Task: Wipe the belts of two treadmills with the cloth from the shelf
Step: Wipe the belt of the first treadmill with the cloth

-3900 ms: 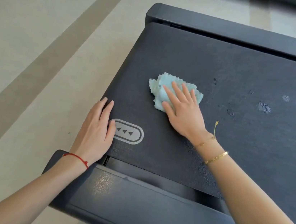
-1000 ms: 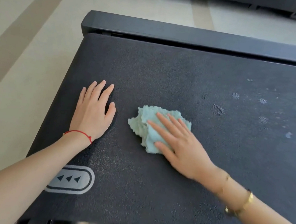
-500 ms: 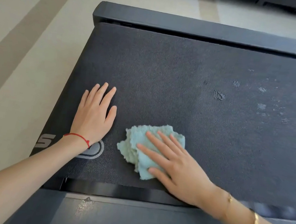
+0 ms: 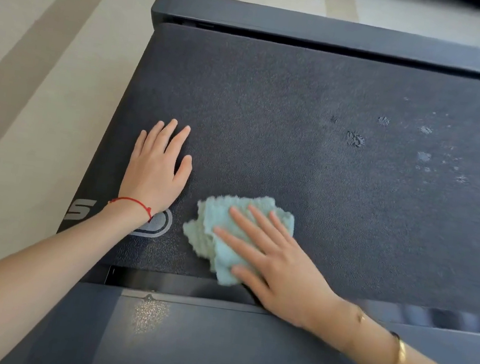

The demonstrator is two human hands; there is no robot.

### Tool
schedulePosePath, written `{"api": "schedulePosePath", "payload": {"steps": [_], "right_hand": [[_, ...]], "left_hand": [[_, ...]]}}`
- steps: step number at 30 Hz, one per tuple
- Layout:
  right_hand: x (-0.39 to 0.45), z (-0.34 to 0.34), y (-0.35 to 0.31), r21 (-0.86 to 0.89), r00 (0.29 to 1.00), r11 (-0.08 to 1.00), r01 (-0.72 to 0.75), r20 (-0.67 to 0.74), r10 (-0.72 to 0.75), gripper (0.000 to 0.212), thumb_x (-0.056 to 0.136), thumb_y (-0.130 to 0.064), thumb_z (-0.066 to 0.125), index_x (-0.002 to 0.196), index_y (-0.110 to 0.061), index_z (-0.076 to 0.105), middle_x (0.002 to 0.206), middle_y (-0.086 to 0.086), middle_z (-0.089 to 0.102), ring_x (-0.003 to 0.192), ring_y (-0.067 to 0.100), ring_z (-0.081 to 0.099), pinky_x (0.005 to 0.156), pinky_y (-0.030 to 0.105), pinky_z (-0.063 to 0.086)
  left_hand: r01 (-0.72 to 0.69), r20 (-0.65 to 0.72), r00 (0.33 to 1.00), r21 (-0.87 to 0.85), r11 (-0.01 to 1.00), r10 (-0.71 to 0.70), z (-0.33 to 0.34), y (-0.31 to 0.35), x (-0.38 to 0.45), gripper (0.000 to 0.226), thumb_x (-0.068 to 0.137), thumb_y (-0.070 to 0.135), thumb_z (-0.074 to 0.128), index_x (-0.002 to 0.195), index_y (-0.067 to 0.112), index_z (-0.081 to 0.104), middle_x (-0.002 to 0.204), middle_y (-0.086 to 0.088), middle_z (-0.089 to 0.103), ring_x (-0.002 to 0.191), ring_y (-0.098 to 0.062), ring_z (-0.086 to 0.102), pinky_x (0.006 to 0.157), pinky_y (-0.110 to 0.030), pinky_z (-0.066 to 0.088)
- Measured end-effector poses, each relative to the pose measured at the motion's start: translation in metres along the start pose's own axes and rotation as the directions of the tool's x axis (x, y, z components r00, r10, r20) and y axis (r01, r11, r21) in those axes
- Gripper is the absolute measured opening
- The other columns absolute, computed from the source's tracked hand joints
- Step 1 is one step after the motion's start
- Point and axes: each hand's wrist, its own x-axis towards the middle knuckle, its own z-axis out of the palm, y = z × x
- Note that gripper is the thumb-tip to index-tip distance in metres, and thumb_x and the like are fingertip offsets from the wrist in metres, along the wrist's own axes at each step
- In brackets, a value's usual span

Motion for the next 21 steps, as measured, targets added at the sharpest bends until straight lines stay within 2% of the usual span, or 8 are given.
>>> {"api": "schedulePosePath", "payload": {"steps": [3, 6, 9, 11, 13, 17, 19, 21], "right_hand": [[0.000, -0.009, 0.033, 0.016, 0.999, 0.999, -0.043, 0.013, 0.043, 0.052, 0.103, -0.048, 0.029, 0.153, -0.036, 0.023, 0.164, -0.006, 0.010, 0.151, 0.021, 0.008, 0.123, 0.040, 0.004], [0.042, -0.018, 0.093, 0.039, 0.944, 0.951, -0.308, -0.110, 0.310, 0.055, 0.099, -0.051, 0.026, 0.151, -0.031, 0.031, 0.162, 0.002, 0.020, 0.149, 0.030, 0.017, 0.122, 0.044, 0.007], [0.078, -0.017, 0.107, 0.038, 0.847, 0.860, -0.508, -0.155, 0.508, 0.052, 0.103, -0.045, 0.032, 0.152, -0.030, 0.027, 0.162, 0.005, 0.017, 0.150, 0.031, 0.011, 0.121, 0.042, 0.001], [0.078, -0.007, 0.084, 0.014, 0.862, 0.878, -0.479, -0.179, 0.473, 0.052, 0.103, -0.045, 0.029, 0.152, -0.028, 0.030, 0.162, 0.006, 0.019, 0.149, 0.033, 0.014, 0.122, 0.042, 0.001], [0.053, -0.001, 0.048, -0.006, 0.935, 0.947, -0.322, -0.161, 0.317, 0.054, 0.101, -0.046, 0.026, 0.151, -0.027, 0.034, 0.161, 0.005, 0.023, 0.148, 0.032, 0.018, 0.122, 0.042, 0.003], [-0.007, -0.006, 0.022, 0.028, 0.994, 0.993, -0.110, -0.010, 0.111, 0.052, 0.104, -0.048, 0.026, 0.154, -0.037, 0.020, 0.164, -0.007, 0.010, 0.152, 0.018, 0.004, 0.123, 0.037, 0.001], [-0.006, -0.011, 0.053, 0.004, 0.985, 0.985, -0.172, -0.031, 0.172, 0.052, 0.102, -0.050, 0.024, 0.153, -0.036, 0.023, 0.163, -0.006, 0.012, 0.151, 0.021, 0.010, 0.123, 0.040, 0.006], [0.016, -0.019, 0.096, 0.009, 0.925, 0.932, -0.362, -0.122, 0.361, 0.055, 0.101, -0.051, 0.024, 0.151, -0.031, 0.030, 0.162, 0.001, 0.019, 0.149, 0.028, 0.018, 0.122, 0.044, 0.009]], "left_hand": [[-0.003, 0.002, 1.000, 0.007, 1.000, 0.003, 0.001, -0.001, 0.000, 0.057, 0.102, 0.038, 0.029, 0.154, 0.017, 0.030, 0.162, -0.009, 0.025, 0.150, -0.029, 0.018, 0.123, -0.050, 0.012], [0.001, 0.018, 1.000, 0.024, 1.000, -0.001, 0.001, -0.001, 0.001, 0.054, 0.104, 0.035, 0.034, 0.155, 0.018, 0.028, 0.163, -0.008, 0.023, 0.151, -0.028, 0.016, 0.123, -0.049, 0.010], [0.010, 0.030, 0.999, 0.026, 1.000, -0.011, 0.000, 0.001, 0.002, 0.054, 0.104, 0.036, 0.035, 0.155, 0.018, 0.028, 0.163, -0.008, 0.022, 0.151, -0.028, 0.015, 0.122, -0.048, 0.008], [0.010, 0.029, 1.000, 0.025, 1.000, -0.010, 0.000, 0.001, 0.002, 0.054, 0.104, 0.036, 0.035, 0.155, 0.018, 0.028, 0.163, -0.008, 0.022, 0.151, -0.029, 0.015, 0.122, -0.048, 0.009], [0.006, 0.023, 1.000, 0.021, 1.000, -0.006, 0.000, 0.001, 0.002, 0.055, 0.104, 0.034, 0.036, 0.155, 0.017, 0.028, 0.163, -0.009, 0.023, 0.151, -0.029, 0.016, 0.122, -0.049, 0.010], [0.002, 0.021, 1.000, 0.026, 1.000, -0.003, 0.000, 0.000, 0.001, 0.055, 0.104, 0.034, 0.036, 0.155, 0.016, 0.028, 0.163, -0.009, 0.023, 0.151, -0.029, 0.016, 0.122, -0.050, 0.011], [0.005, 0.029, 1.000, 0.030, 1.000, -0.005, -0.001, 0.001, 0.001, 0.055, 0.104, 0.034, 0.035, 0.155, 0.016, 0.027, 0.163, -0.009, 0.022, 0.151, -0.029, 0.015, 0.122, -0.050, 0.010], [0.006, 0.037, 0.999, 0.028, 1.000, -0.007, -0.002, 0.002, 0.001, 0.055, 0.104, 0.034, 0.035, 0.155, 0.016, 0.027, 0.163, -0.010, 0.022, 0.151, -0.030, 0.015, 0.122, -0.049, 0.009]]}}
